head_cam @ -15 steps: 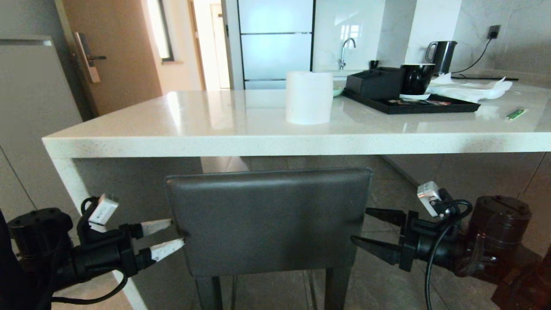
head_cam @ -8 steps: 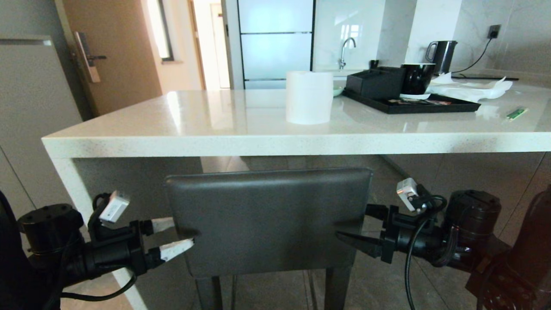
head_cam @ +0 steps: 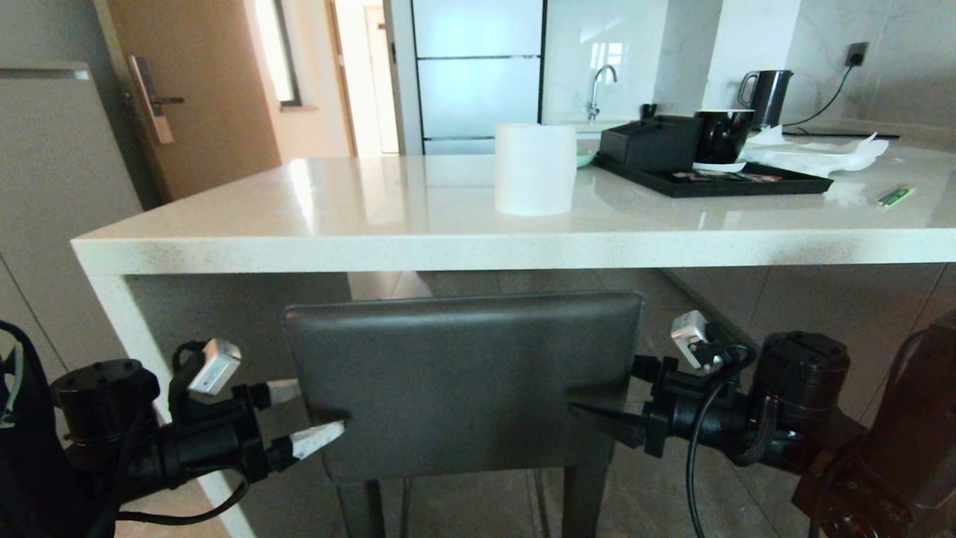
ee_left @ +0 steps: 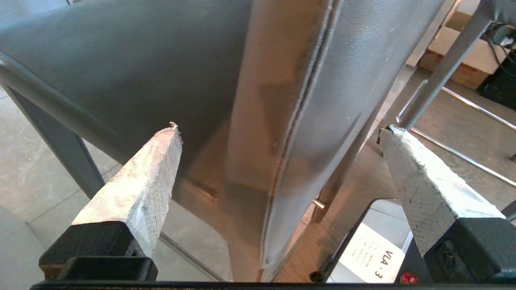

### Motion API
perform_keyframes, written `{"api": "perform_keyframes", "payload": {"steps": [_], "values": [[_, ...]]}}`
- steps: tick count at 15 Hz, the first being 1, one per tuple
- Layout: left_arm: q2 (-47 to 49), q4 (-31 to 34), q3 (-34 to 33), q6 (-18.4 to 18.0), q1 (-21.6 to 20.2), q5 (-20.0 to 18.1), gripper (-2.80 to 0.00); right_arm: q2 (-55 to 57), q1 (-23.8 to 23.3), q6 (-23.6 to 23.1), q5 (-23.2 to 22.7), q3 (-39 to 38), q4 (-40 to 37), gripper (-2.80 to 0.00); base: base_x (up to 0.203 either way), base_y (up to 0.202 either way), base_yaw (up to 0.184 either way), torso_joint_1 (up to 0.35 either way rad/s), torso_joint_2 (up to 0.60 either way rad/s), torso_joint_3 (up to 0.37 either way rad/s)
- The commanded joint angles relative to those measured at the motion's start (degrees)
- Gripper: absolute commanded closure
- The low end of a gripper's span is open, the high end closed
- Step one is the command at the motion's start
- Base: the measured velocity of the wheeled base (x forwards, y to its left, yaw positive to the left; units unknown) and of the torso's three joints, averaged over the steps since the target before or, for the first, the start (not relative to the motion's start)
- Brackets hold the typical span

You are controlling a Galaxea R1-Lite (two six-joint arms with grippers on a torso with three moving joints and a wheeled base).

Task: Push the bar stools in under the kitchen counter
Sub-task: Pull the gray chair out from under the dining table

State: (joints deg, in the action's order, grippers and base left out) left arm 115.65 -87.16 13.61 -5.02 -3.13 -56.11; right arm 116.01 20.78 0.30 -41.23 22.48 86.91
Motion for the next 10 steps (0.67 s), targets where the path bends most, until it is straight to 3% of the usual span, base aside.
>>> {"api": "perform_keyframes", "payload": {"steps": [1,3,10], "values": [[0.45,-0.5,0.28,-0.24,-0.12,-0.31,-2.8,-0.34,0.4,0.06,-0.43,0.11,0.46,-2.8,0.0,0.0,0.0,0.0,0.0,0.0],[0.63,-0.5,0.48,-0.78,-0.38,-0.31,-2.8,-0.34,0.4,0.06,-0.29,-0.04,0.46,-2.8,-0.1,0.0,0.0,0.002,0.0,0.002],[-1.31,-0.5,-0.25,-0.69,-0.03,-0.49,-2.8,0.01,0.31,0.0,0.36,-0.91,0.46,-2.8,-0.195,0.0,-0.001,0.001,0.0,0.004]]}}
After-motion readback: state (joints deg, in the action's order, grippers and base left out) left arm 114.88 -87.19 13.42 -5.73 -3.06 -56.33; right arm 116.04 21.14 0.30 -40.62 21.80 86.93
